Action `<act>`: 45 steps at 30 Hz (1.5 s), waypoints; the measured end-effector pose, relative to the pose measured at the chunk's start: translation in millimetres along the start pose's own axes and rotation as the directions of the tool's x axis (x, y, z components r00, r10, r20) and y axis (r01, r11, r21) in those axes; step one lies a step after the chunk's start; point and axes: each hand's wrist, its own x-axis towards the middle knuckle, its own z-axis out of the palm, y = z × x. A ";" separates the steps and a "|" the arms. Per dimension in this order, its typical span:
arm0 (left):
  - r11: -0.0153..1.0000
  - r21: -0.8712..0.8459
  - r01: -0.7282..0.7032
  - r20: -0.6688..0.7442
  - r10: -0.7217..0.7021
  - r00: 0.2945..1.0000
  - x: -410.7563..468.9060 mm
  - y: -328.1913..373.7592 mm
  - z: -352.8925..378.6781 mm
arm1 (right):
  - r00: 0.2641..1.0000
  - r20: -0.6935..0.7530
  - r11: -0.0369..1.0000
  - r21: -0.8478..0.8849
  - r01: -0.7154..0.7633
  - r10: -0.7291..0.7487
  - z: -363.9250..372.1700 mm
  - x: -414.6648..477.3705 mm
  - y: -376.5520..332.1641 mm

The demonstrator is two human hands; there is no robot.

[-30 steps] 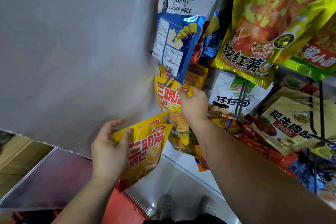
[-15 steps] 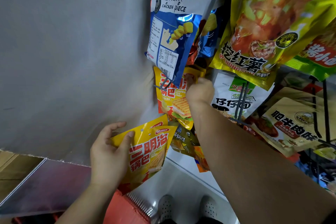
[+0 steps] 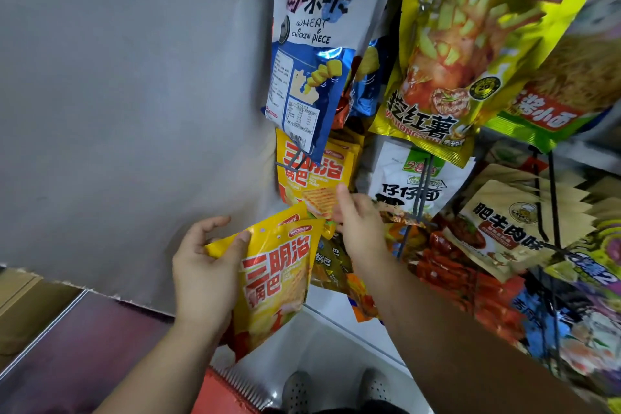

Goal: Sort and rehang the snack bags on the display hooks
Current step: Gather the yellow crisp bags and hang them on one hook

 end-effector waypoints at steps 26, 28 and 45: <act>0.975 0.193 0.111 -0.051 -0.104 0.993 11.7 -14.7 -4.7 | 0.998 0.038 0.927 -0.373 -0.037 0.055 -63.1 0.9 -11.2; 0.970 0.209 0.124 -0.066 -0.113 0.991 10.7 -18.9 -7.6 | 0.995 0.059 0.938 -0.331 0.099 -0.084 -52.5 -0.3 -18.9; 0.971 0.215 0.101 -0.062 -0.090 0.994 0.0 -20.6 -25.6 | 0.981 0.063 0.942 -0.273 0.193 -0.182 35.9 20.4 -32.9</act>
